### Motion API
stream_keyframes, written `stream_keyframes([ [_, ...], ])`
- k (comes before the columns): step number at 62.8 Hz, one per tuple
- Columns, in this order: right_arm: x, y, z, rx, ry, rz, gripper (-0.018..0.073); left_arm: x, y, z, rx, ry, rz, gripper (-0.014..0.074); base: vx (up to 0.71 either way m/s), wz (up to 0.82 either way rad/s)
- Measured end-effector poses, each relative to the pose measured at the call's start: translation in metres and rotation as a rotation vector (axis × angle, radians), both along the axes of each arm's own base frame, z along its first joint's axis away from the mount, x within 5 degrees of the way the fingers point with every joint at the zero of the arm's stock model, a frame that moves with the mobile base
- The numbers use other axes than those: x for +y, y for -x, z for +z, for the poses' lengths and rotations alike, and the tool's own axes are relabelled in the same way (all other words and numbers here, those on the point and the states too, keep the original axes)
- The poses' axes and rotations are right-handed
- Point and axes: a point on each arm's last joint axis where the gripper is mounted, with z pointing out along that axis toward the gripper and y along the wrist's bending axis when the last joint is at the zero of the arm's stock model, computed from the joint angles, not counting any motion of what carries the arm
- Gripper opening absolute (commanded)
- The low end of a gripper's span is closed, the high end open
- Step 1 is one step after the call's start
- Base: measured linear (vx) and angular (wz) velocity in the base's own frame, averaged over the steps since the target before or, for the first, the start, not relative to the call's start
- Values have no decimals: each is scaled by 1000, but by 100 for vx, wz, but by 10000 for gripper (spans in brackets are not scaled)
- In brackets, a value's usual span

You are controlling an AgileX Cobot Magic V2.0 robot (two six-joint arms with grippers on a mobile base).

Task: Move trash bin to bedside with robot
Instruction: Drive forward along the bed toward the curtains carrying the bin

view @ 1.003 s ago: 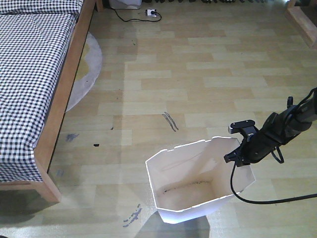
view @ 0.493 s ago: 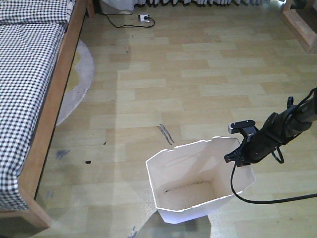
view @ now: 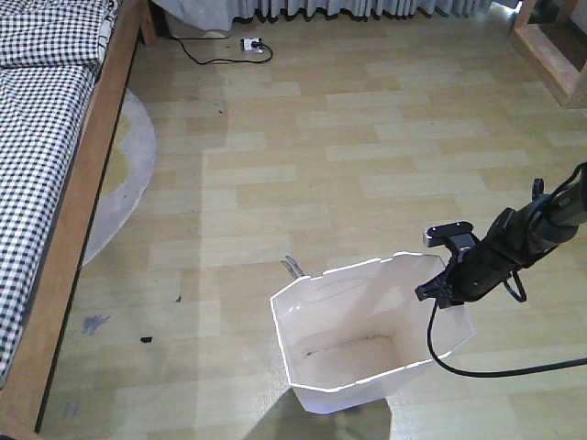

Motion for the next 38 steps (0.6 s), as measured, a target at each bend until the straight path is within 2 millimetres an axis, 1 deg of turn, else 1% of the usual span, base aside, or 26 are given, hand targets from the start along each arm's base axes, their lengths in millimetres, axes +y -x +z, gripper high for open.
stream_keyframes([
  [38, 0, 0, 0, -1, 1, 0, -5, 0, 0, 0, 0, 0, 0, -6, 25, 3],
])
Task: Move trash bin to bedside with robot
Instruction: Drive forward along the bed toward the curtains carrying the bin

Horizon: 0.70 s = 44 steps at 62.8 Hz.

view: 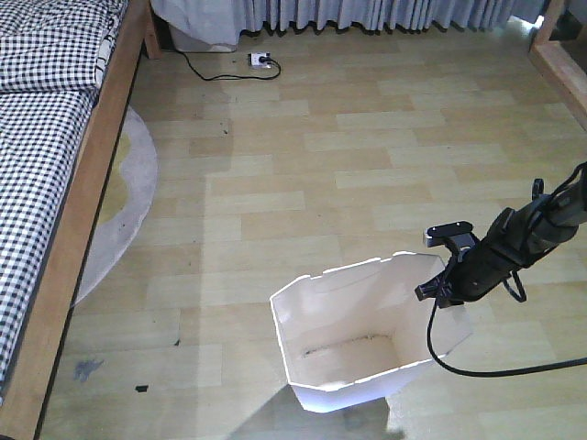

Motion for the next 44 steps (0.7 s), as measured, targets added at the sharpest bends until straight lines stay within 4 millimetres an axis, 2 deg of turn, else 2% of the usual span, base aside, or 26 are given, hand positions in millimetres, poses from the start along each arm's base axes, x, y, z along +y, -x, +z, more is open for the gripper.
stream_keyframes([
  [44, 0, 0, 0, 1, -1, 0, -5, 0, 0, 0, 0, 0, 0, -6, 23, 3],
])
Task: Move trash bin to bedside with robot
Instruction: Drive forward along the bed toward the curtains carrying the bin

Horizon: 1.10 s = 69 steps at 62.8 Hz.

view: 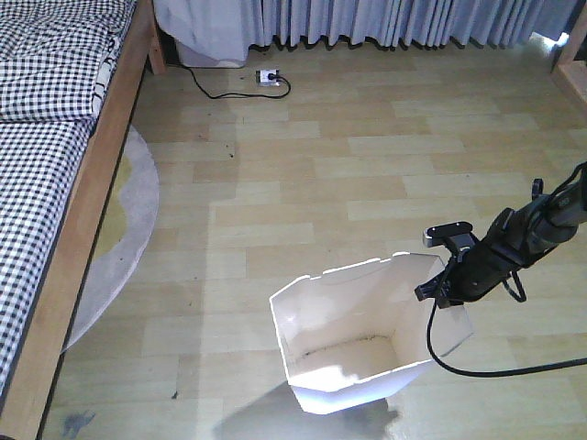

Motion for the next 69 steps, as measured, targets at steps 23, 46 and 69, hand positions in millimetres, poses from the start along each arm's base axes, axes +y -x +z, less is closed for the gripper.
stream_keyframes([
  [23, 0, 0, 0, 0, 0, 0, -5, 0, 0, 0, 0, 0, 0, -6, 26, -1],
  [46, 0, 0, 0, -1, 1, 0, -5, 0, 0, 0, 0, 0, 0, -6, 25, 0],
  [69, 0, 0, 0, -1, 1, 0, -5, 0, 0, 0, 0, 0, 0, -6, 22, 3],
])
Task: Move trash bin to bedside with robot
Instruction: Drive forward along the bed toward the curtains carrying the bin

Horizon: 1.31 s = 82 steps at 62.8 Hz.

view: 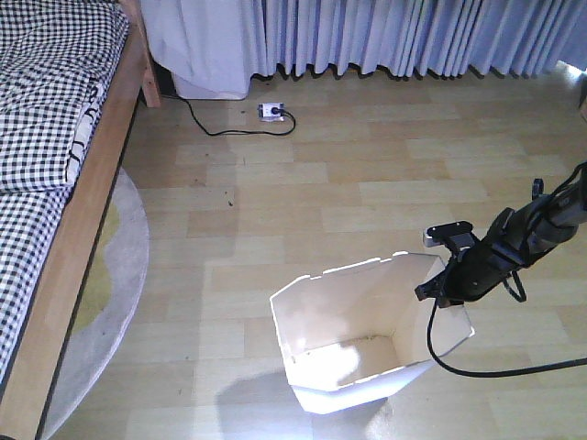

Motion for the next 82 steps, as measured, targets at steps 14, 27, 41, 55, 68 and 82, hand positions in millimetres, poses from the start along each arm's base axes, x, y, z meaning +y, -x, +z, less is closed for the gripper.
stream_keyframes([
  [14, 0, 0, 0, 0, 0, 0, -5, 0, 0, 0, 0, 0, 0, -6, 21, 3],
  [27, 0, 0, 0, 0, 0, 0, -5, 0, 0, 0, 0, 0, 0, -6, 20, 2],
  [41, 0, 0, 0, 0, 0, 0, -5, 0, 0, 0, 0, 0, 0, -6, 20, 0],
  [55, 0, 0, 0, 1, -1, 0, -5, 0, 0, 0, 0, 0, 0, -6, 21, -3],
  [68, 0, 0, 0, 1, -1, 0, -5, 0, 0, 0, 0, 0, 0, -6, 21, -6],
  [82, 0, 0, 0, 1, -1, 0, -5, 0, 0, 0, 0, 0, 0, -6, 22, -5],
])
